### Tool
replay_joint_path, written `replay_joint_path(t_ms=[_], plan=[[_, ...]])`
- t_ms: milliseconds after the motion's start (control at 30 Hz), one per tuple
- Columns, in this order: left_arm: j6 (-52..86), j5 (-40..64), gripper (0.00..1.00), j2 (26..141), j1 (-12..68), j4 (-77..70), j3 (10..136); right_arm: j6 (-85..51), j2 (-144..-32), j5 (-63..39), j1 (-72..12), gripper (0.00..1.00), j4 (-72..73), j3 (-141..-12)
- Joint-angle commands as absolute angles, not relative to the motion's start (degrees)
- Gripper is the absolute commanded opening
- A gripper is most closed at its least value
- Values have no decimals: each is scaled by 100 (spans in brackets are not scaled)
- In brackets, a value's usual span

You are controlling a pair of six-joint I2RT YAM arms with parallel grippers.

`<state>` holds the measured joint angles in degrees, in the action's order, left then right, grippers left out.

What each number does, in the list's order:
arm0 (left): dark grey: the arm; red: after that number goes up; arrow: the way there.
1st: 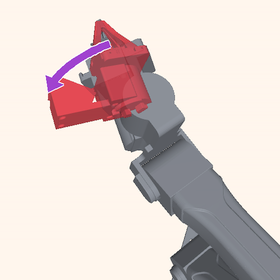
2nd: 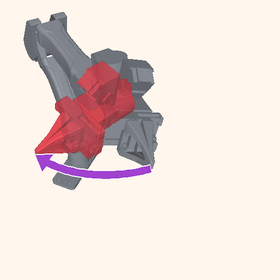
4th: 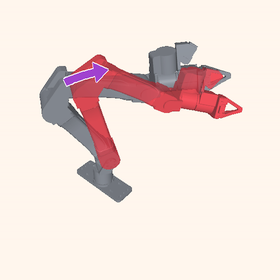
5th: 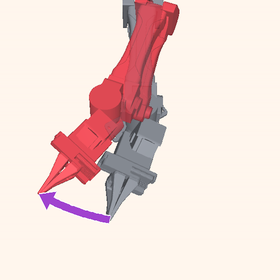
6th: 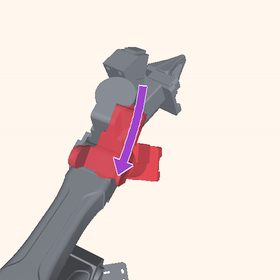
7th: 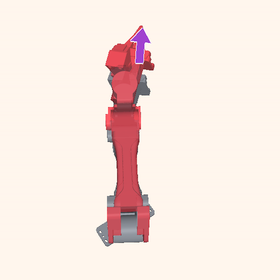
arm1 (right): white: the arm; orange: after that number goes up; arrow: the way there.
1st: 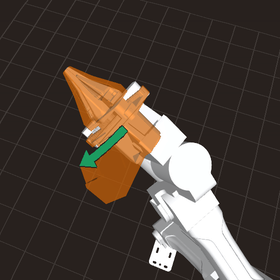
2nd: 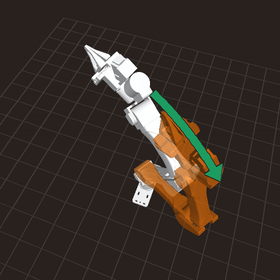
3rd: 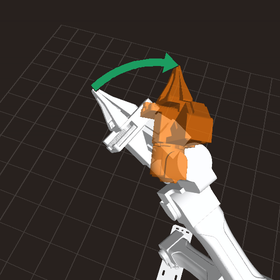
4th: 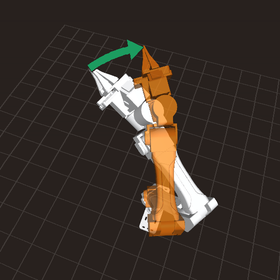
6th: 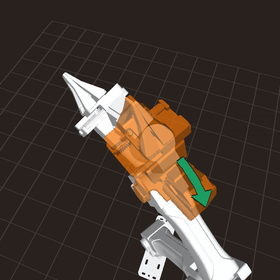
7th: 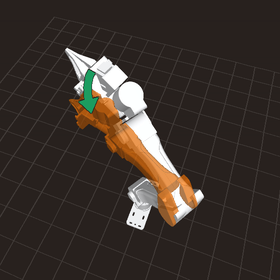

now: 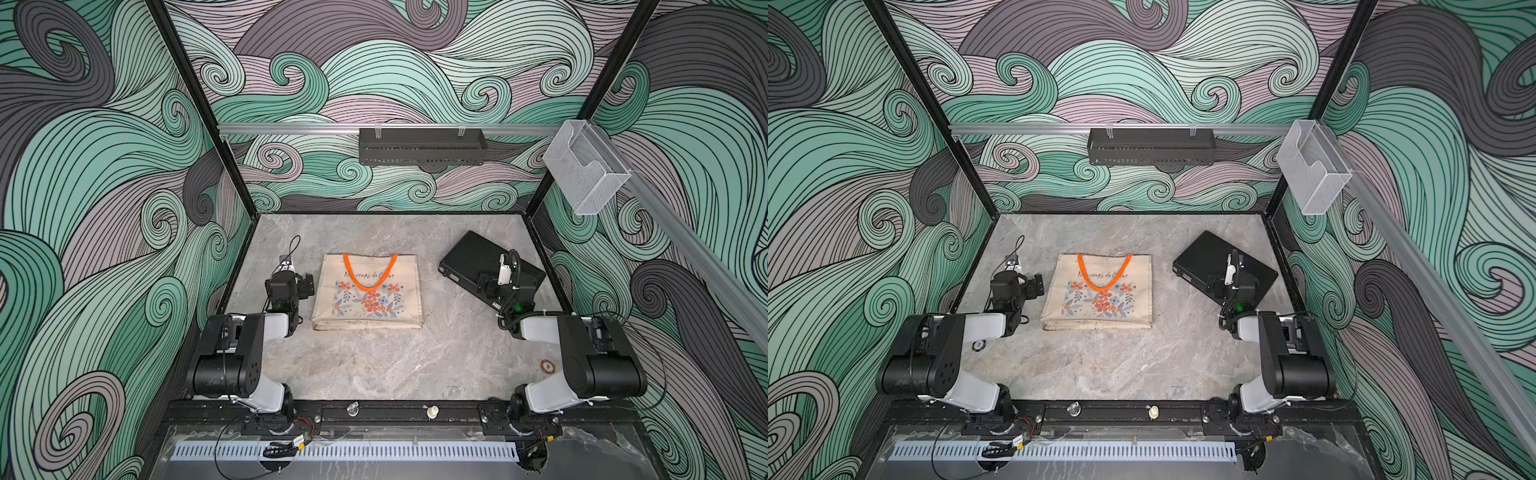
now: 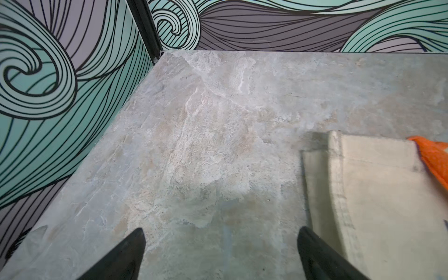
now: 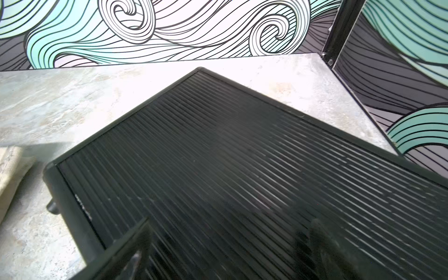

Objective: Put away the canvas bag
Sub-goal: Reset both arms

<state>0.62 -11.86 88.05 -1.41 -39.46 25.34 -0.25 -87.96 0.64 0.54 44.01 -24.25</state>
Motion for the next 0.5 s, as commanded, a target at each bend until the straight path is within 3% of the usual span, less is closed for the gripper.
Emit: replay_joint_path(t_ms=[0,467], plan=[[159,-684,99,8762,-183,-3799,2730,141,-8834,-105,22,100,4831,-2350],[227,-580,99,8737,-257,-3710,2760,170,-8823,136,-64,100,4702,-2413]])
